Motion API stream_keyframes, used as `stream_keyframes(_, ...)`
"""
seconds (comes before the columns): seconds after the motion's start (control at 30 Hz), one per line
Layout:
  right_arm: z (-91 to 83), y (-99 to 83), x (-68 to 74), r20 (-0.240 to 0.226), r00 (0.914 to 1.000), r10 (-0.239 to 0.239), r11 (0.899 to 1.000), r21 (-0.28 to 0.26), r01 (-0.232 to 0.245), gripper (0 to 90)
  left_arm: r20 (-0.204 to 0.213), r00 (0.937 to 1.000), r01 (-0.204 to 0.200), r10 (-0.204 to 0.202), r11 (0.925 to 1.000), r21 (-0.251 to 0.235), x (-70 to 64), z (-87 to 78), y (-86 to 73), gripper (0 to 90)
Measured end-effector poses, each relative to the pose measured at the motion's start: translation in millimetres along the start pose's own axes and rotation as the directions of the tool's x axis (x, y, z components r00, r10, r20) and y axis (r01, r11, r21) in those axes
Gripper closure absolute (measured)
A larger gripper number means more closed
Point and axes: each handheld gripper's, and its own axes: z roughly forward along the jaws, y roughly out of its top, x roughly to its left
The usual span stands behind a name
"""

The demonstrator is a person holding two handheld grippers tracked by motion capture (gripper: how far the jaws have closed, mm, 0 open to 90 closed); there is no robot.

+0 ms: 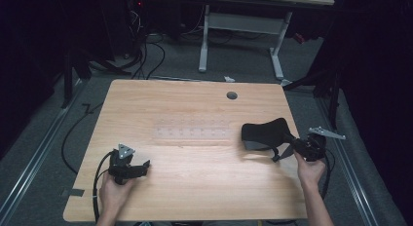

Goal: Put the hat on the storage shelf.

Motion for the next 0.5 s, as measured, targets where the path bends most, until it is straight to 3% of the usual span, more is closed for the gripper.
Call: stream_keyframes(0.5,-37.0,-18.8,22.9,-0.041,0.9991,0.004,0.999,-0.047,-0.006,87.0,-0.011,0.9999,0.004,-0.004,1.0,-0.005,-1.0,1.0,0.0,14.0)
